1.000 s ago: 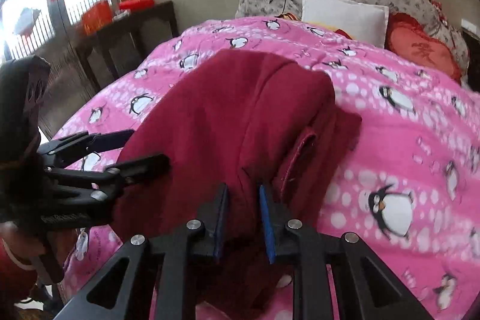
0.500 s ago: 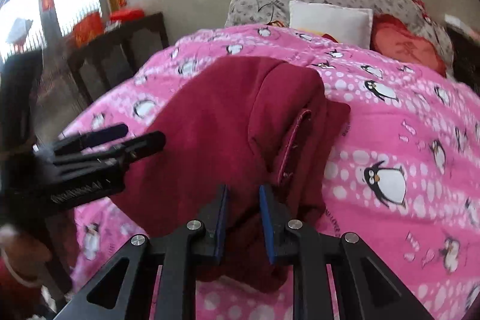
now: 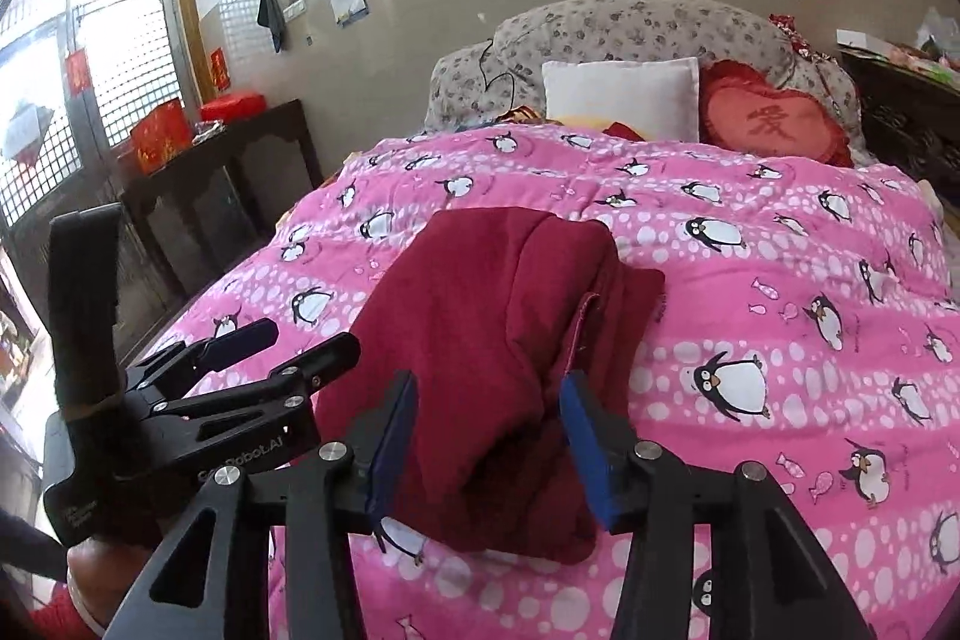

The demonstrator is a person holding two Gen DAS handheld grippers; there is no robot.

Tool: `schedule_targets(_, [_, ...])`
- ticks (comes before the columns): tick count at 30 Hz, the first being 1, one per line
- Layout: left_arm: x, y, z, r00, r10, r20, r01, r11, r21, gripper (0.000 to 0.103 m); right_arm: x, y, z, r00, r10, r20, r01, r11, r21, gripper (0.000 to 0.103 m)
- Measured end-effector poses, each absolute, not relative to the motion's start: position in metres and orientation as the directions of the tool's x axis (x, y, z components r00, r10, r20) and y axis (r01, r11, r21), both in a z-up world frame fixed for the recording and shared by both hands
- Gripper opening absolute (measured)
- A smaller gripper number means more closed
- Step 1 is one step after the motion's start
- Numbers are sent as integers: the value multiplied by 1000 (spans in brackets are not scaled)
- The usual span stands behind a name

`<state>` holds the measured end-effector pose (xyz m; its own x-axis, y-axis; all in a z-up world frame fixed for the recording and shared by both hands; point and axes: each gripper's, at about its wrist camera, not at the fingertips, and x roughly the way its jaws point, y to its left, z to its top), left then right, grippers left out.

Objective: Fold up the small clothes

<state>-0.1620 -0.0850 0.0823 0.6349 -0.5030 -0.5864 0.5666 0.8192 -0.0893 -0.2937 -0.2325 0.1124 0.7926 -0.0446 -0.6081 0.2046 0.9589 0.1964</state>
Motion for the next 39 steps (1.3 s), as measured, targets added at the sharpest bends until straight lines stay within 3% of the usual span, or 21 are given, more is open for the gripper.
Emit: schedule_targets(39, [-153, -85, 76, 626, -496, -602, 569, 818, -83, 75, -265, -230, 97, 753, -48, -656, 239, 949, 204, 48])
